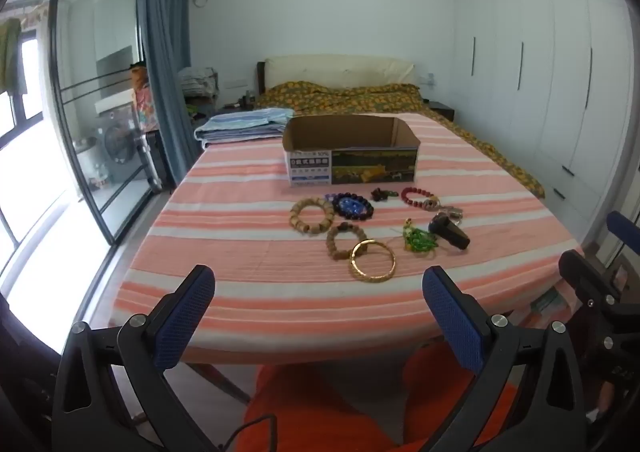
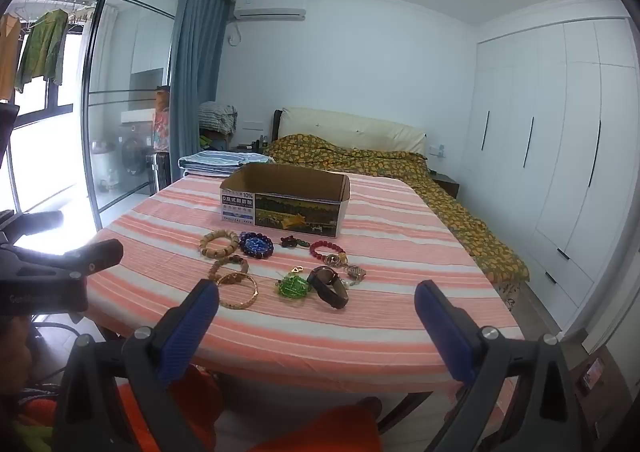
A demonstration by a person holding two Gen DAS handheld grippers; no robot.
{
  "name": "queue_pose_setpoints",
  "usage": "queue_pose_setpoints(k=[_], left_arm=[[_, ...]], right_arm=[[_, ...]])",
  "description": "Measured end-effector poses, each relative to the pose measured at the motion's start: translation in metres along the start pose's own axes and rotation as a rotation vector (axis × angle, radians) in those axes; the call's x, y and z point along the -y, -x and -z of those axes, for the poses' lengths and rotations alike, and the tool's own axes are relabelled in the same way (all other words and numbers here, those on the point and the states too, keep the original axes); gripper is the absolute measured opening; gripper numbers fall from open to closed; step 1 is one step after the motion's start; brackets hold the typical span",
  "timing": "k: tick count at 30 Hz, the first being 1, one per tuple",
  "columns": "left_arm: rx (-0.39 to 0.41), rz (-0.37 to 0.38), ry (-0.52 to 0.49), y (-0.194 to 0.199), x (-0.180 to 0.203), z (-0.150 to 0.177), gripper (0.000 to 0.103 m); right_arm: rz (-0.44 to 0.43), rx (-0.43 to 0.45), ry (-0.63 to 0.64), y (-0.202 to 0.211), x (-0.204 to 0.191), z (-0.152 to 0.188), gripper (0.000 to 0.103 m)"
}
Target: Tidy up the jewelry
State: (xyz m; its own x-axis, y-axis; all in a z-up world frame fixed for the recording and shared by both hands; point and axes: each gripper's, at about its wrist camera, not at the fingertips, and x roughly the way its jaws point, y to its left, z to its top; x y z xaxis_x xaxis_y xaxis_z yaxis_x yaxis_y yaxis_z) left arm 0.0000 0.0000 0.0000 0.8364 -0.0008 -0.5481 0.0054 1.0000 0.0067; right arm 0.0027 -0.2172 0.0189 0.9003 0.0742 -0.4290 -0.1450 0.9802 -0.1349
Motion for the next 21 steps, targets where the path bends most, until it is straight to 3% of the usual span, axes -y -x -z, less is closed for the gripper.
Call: queue_pose_setpoints(k=[21], left_arm=[[-0.001, 0.002, -0.011, -0.0003, 0.0008, 0.0009, 0.103]], right_arm=[[0.0, -0.003, 0.002, -0.0006, -0.0002, -0.0005, 0.1]])
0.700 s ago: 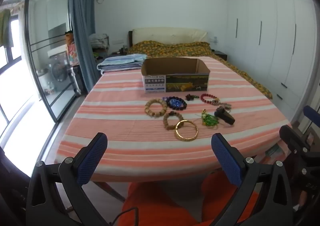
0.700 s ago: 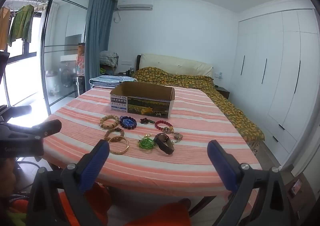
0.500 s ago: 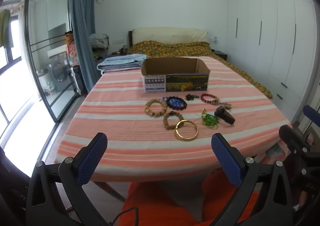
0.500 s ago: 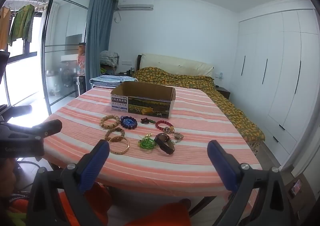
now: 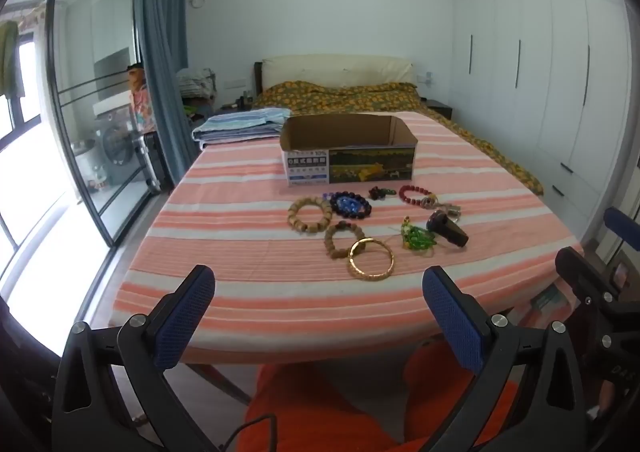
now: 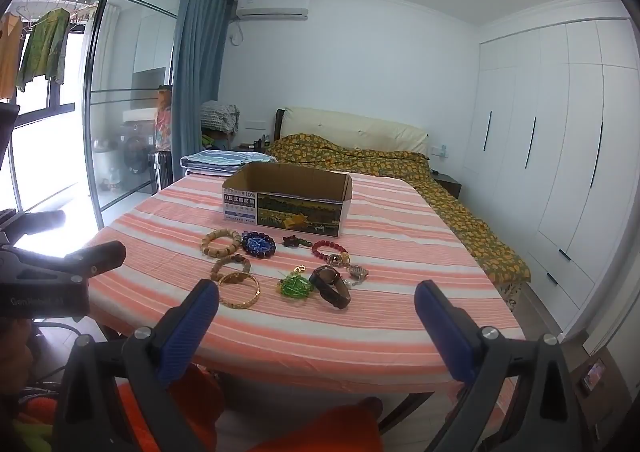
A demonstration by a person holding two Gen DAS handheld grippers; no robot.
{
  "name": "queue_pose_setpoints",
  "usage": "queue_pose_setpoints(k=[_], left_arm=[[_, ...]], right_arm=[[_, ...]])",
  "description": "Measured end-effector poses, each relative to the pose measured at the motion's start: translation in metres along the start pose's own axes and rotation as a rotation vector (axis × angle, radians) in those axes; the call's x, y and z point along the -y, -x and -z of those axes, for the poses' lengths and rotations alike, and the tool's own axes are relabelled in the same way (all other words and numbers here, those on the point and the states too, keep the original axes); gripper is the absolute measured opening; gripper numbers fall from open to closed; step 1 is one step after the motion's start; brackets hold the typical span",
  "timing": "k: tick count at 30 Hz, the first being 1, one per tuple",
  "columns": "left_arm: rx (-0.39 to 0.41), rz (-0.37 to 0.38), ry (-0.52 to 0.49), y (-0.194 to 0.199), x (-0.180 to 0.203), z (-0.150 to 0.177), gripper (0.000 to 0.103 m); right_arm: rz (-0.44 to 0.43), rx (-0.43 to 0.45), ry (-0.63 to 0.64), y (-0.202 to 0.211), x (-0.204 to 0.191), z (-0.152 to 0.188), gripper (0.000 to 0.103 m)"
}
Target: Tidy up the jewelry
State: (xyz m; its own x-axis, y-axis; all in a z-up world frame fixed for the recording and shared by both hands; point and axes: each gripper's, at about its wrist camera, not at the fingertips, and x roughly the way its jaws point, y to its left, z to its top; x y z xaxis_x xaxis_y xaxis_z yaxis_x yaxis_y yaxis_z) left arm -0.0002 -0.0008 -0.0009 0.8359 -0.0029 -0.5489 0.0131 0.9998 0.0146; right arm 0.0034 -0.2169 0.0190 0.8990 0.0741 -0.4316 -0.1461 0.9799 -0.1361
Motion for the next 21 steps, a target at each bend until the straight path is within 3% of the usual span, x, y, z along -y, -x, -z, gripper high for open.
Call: queue_pose_setpoints(k=[21], left_arm=[[-0.004, -0.003, -0.009, -0.0002, 0.0014, 0.0003, 0.103]], right_arm=[[0.0, 0.002, -0.001, 0.0013, -0.002, -0.0022, 0.1]])
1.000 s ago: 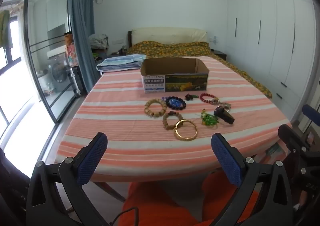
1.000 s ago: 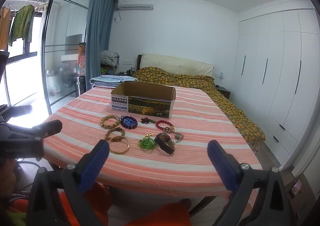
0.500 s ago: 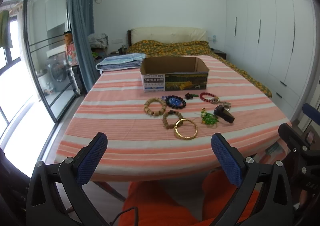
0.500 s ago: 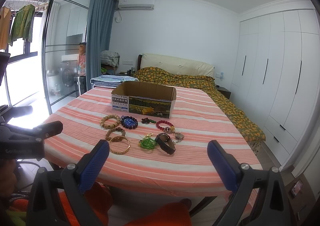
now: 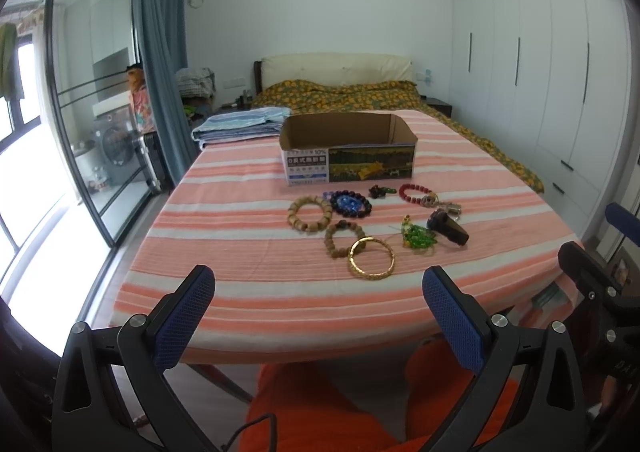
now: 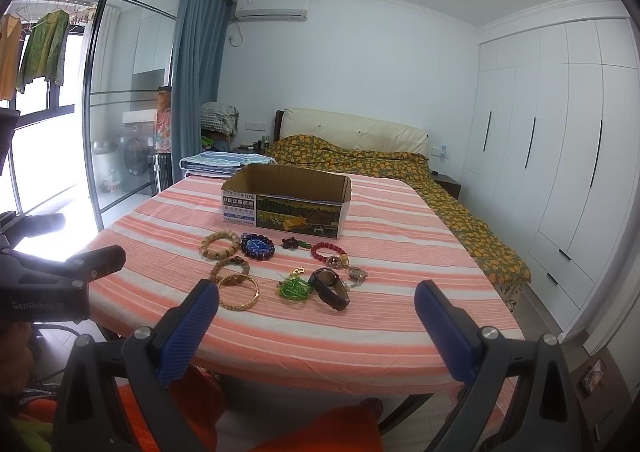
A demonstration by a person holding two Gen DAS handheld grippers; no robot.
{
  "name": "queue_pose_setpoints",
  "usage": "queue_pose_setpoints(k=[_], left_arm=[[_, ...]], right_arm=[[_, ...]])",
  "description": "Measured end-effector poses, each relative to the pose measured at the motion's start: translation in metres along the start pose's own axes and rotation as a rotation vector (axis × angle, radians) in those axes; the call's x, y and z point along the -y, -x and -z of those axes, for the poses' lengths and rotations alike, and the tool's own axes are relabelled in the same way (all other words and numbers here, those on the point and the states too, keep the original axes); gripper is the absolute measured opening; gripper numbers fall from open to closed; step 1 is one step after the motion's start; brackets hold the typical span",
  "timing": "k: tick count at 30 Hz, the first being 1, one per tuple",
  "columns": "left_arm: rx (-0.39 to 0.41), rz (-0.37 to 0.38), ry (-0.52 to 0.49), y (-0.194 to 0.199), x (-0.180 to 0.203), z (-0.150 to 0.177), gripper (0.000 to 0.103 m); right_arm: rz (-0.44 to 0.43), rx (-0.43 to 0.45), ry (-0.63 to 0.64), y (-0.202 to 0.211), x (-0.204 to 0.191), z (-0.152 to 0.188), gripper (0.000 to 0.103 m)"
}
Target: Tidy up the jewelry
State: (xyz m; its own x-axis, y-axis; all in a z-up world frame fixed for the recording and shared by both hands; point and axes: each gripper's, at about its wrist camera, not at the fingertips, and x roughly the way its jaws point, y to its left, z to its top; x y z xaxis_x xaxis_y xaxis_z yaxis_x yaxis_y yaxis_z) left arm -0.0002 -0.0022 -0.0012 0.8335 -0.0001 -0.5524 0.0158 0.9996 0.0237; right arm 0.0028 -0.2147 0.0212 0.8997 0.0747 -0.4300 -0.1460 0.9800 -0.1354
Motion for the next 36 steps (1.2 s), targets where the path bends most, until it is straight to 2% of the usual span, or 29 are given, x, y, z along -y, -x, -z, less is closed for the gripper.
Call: queue_pose_setpoints(k=[32, 36], left_arm=[[-0.013, 0.008, -0.001, -0.002, -0.0014, 0.0, 0.103], [-0.017, -0.014, -0.027, -0.004, 0.005, 0.0, 0.103]], right_arm=[[0.0, 0.003, -0.015, 0.001, 0.0058, -0.0066, 0.1], [-0.003, 0.001, -0.025, -0.0009, 0.0077, -0.0034, 0.1]])
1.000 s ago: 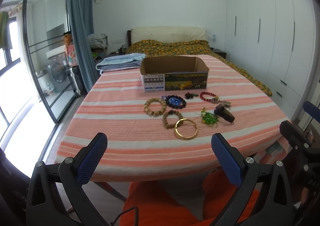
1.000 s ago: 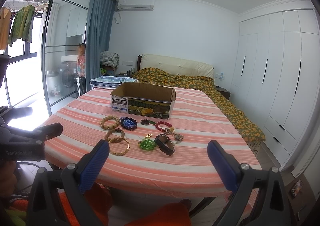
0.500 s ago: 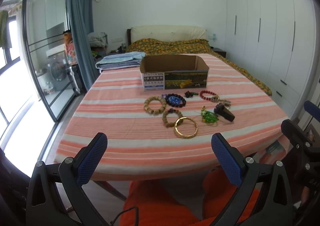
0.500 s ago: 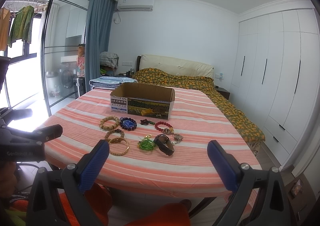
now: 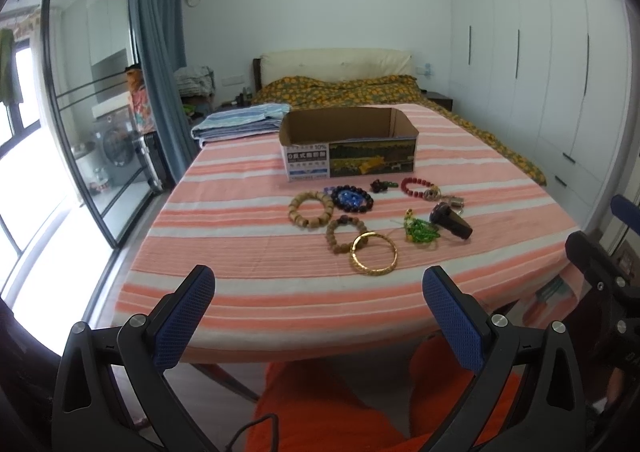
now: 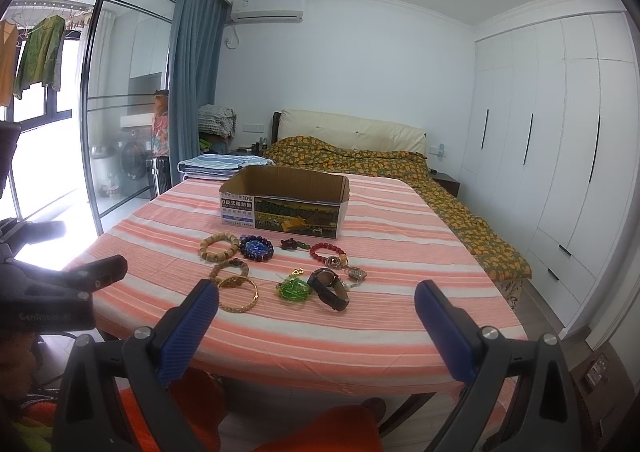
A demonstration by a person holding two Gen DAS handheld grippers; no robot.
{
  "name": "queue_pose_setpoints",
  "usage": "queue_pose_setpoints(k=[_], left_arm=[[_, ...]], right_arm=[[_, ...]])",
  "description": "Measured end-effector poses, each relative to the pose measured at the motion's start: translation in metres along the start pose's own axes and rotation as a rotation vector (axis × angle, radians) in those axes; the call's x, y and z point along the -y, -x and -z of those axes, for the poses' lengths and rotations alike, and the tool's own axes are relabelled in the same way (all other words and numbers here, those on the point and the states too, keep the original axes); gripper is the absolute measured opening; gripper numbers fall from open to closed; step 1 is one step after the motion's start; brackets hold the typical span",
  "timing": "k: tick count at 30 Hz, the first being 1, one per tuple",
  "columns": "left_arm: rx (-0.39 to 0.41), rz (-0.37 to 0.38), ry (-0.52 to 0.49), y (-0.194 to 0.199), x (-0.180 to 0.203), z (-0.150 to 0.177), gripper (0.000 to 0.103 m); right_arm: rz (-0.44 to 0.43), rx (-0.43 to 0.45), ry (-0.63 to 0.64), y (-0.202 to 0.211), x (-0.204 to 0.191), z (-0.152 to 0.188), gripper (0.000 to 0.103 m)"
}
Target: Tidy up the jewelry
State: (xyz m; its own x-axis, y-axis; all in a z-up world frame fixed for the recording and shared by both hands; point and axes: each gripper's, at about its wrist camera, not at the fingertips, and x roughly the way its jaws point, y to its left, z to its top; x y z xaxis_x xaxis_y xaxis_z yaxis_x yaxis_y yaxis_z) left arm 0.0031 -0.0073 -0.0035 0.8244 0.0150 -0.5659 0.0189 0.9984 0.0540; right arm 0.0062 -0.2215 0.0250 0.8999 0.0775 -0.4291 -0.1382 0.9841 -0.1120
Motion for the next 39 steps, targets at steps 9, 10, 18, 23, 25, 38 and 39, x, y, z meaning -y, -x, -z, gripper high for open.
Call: queue_pose_setpoints(k=[9, 10, 18, 23, 25, 38, 39], left_arm=[[0.007, 0.024, 0.019, -0.002, -0.008, -0.003, 0.103], [0.005, 0.024, 0.022, -0.004, -0.009, -0.003, 0.103], [-0.002, 0.021, 0.036, -0.018, -0.014, -0.008, 0.103], [-0.024, 0.021, 0.014, -0.032, -0.009, -0.012, 0.103], [-0.029, 0.015, 0.001, -0.036, -0.008, -0.012, 0.103], [-0.085, -0.03, -0.029, -0.062, 0.0, -0.016, 0.103], [-0.088, -0.032, -0.031, -0.064, 0.001, -0.017, 0.103]], right_arm=[[-0.004, -0.001, -0.021, -0.009, 0.003, -0.003, 0.1], [-0.005, -0.003, -0.022, -0.01, 0.003, -0.003, 0.1], [-0.009, -0.042, -0.029, -0.027, 0.005, -0.002, 0.1], [0.0, -0.066, -0.046, -0.037, 0.011, -0.001, 0.1], [-0.001, -0.072, -0.053, -0.04, 0.013, -0.001, 0.1], [-0.03, -0.119, -0.054, -0.066, 0.016, -0.005, 0.1], [-0.033, -0.121, -0.055, -0.067, 0.016, -0.005, 0.1]])
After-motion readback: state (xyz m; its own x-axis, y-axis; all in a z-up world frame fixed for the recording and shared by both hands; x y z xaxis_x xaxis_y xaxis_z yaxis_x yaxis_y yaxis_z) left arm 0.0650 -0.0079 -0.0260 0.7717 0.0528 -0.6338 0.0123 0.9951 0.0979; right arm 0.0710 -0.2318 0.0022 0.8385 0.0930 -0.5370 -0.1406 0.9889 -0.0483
